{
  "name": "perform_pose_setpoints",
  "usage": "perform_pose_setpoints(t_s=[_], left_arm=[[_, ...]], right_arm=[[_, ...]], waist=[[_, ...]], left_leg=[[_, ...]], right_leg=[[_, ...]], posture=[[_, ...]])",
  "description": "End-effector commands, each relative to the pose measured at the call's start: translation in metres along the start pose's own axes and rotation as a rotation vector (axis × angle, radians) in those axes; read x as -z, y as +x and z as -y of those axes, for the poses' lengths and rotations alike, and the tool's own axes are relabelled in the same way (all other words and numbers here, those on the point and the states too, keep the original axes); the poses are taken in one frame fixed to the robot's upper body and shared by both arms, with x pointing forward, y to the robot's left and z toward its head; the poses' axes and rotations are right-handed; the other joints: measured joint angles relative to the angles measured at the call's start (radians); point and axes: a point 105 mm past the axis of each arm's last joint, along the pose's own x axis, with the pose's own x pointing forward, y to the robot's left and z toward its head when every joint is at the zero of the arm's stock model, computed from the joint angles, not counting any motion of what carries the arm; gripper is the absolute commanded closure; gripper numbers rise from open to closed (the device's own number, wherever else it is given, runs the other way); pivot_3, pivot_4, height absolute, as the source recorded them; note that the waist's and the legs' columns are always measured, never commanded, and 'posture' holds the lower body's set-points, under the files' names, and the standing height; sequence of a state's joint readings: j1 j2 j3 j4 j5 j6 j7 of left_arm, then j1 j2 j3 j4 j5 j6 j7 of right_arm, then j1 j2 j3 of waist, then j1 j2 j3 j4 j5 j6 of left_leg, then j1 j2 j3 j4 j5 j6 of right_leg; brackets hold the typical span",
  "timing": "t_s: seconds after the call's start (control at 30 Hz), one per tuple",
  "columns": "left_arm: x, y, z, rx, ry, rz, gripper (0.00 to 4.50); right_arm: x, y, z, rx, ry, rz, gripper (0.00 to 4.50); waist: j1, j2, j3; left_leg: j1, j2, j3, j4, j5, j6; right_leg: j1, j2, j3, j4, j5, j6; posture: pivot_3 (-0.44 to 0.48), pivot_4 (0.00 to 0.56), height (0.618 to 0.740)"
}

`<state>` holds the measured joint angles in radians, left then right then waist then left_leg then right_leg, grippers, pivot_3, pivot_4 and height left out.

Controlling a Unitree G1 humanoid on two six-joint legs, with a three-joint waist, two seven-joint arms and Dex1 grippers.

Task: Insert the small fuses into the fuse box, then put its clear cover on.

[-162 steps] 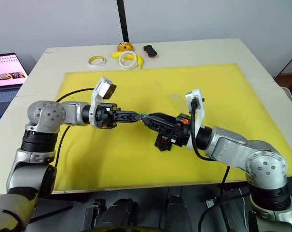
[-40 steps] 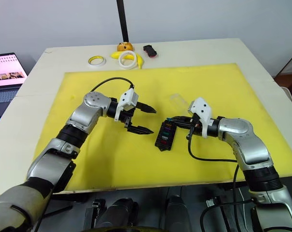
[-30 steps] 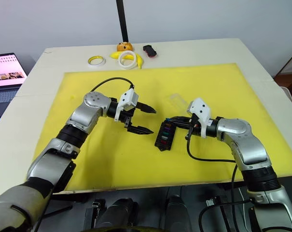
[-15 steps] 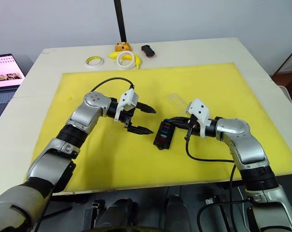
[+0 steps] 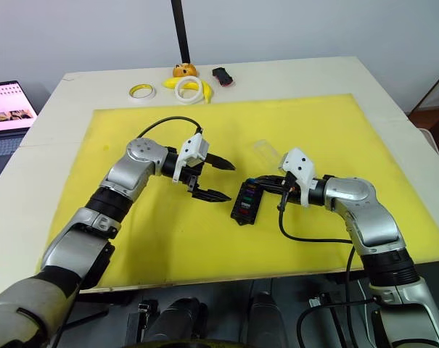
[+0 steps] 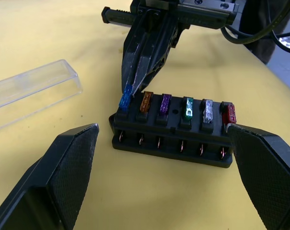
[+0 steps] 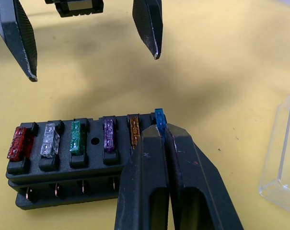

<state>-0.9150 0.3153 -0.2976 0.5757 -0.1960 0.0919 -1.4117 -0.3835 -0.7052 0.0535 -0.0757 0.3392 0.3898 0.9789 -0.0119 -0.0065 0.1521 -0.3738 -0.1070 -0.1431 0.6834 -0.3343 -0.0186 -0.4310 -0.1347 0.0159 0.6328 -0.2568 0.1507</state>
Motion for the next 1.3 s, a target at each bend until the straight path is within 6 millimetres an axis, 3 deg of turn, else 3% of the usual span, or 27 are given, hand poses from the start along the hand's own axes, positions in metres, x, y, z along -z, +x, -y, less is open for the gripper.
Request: perform_pose_setpoints(t_s=[0.03,0.33,0.43,0.5,0.93,1.3], left_arm=[[-0.010,-0.003,-0.002,-0.017,0.051,0.017,0.02],[-0.010,-0.002,-0.002,-0.017,0.051,0.022,0.02],[-0.010,-0.002,-0.002,-0.018,0.051,0.021,0.00],[-0.010,-0.003,-0.002,-0.019,0.051,0.020,0.00],[-0.010,-0.001,-0.003,-0.026,0.048,0.026,0.00],[-0.009,-0.002,-0.003,-0.031,0.051,0.027,0.00]], right_arm=[[-0.008,-0.004,0.000,0.002,-0.037,0.003,4.50],[-0.011,-0.005,-0.001,-0.003,-0.039,-0.018,4.50],[-0.015,-0.007,-0.001,-0.002,-0.045,-0.016,3.54],[-0.018,-0.009,-0.001,-0.002,-0.050,-0.015,2.59],[-0.033,-0.014,0.000,-0.008,0.007,-0.003,2.59],[-0.024,-0.002,0.000,0.009,0.076,-0.066,2.59]], waist=[[0.000,0.000,0.000],[0.000,0.000,0.000],[0.000,0.000,0.000],[0.000,0.000,0.000],[0.000,0.000,0.000],[0.000,0.000,0.000]], left_leg=[[0.000,0.000,0.000,0.000,0.000,0.000],[0.000,0.000,0.000,0.000,0.000,0.000],[0.000,0.000,0.000,0.000,0.000,0.000],[0.000,0.000,0.000,0.000,0.000,0.000],[0.000,0.000,0.000,0.000,0.000,0.000],[0.000,0.000,0.000,0.000,0.000,0.000]], right_leg=[[0.000,0.000,0.000,0.000,0.000,0.000],[0.000,0.000,0.000,0.000,0.000,0.000],[0.000,0.000,0.000,0.000,0.000,0.000],[0.000,0.000,0.000,0.000,0.000,0.000],[0.000,0.000,0.000,0.000,0.000,0.000],[0.000,0.000,0.000,0.000,0.000,0.000]], posture=[[0.000,0.150,0.740],[0.000,0.150,0.740],[0.000,0.150,0.740],[0.000,0.150,0.740],[0.000,0.150,0.740],[0.000,0.150,0.740]])
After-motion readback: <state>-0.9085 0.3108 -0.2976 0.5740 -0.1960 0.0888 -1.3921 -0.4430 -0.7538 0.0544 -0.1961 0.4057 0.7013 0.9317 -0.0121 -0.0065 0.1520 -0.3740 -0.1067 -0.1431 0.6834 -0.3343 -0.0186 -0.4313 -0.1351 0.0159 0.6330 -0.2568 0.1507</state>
